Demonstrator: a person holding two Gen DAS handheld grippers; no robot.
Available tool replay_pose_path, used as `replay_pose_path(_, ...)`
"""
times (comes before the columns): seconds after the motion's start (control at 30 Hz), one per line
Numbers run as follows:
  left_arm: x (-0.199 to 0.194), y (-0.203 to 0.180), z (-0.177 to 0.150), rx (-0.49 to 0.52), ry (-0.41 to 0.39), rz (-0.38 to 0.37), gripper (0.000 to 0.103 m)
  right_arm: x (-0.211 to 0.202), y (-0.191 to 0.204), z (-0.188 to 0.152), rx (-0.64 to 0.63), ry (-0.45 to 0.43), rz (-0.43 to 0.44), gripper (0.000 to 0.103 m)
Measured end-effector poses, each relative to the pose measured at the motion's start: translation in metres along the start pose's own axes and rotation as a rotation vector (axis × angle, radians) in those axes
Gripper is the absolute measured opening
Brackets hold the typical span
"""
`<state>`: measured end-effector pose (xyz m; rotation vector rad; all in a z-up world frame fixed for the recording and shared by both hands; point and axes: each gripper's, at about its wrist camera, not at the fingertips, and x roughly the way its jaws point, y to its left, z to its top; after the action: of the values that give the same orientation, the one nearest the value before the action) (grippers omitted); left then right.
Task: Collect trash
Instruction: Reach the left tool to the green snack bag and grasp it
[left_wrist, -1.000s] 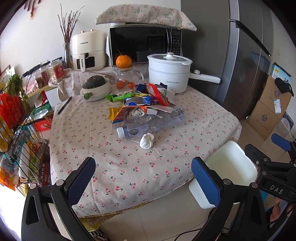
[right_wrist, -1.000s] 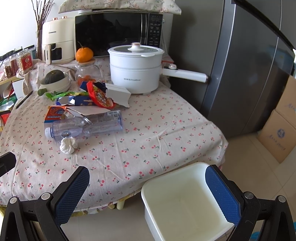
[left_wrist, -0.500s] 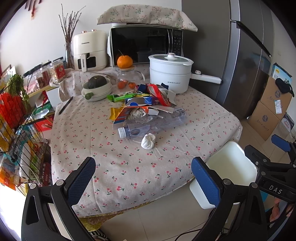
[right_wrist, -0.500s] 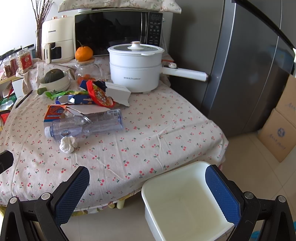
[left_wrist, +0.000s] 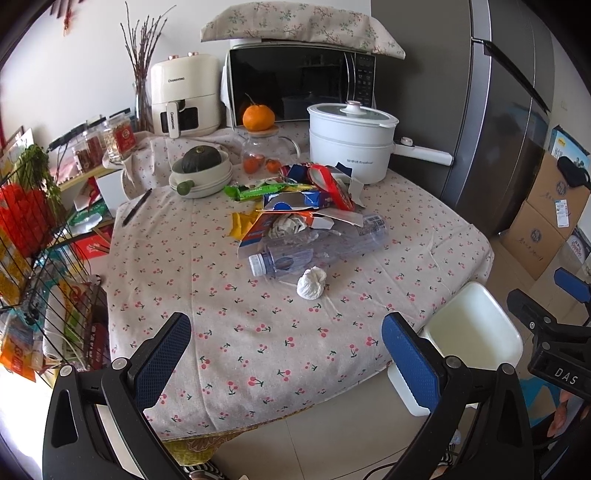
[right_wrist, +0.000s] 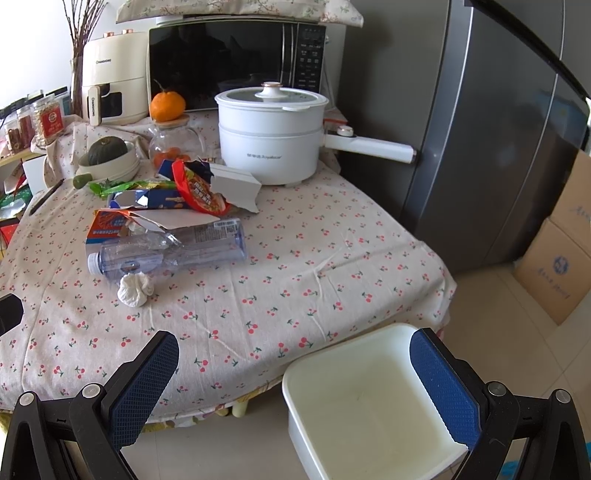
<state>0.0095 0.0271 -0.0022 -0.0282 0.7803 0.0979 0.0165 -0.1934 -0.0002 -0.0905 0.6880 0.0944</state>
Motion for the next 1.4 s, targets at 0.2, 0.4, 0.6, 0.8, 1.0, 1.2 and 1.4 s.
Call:
replay_pose_path(0.2,0.021,0.019,0.02,0.061,-0.001,-0.006,0.103,0.005,0.003,0.017,-0.039,0.008,0.003,0.103)
replay_pose_path(0.4,0.061,0.049,0.037,0.022,0.129,-0.094,0.103,0.017,0.01,0.044,-0.055,0.046,0.045,0.103)
replay_pose_path(0.6,0.097,0.052,0.049,0.073,0.191,-0.116,0.103,0.047,0.017,0.066,-0.064,0.092,0.072,0.103)
replay_pose_path(0.8,0.125,0.057,0.08,0.048,0.194,-0.177,0.103,0.087,0.01,0.058,-0.022,0.18,0.108,0.103)
replay_pose_path(1.0,0.158,0.081,0.123,-0.148,0.183,-0.226,0.093,0.104,-0.005,0.062,0.011,0.215,0.112,0.103)
replay_pose_path(1.2,0.208,0.111,0.143,-0.421,0.201,-0.27,0.089,0.114,-0.005,0.071,0.008,0.211,0.103,0.103)
replay_pose_path(1.4,0.257,0.125,0.146,-0.62,0.24,-0.288,0.078,0.121,0.003,0.075,-0.013,0.208,0.109,0.103)
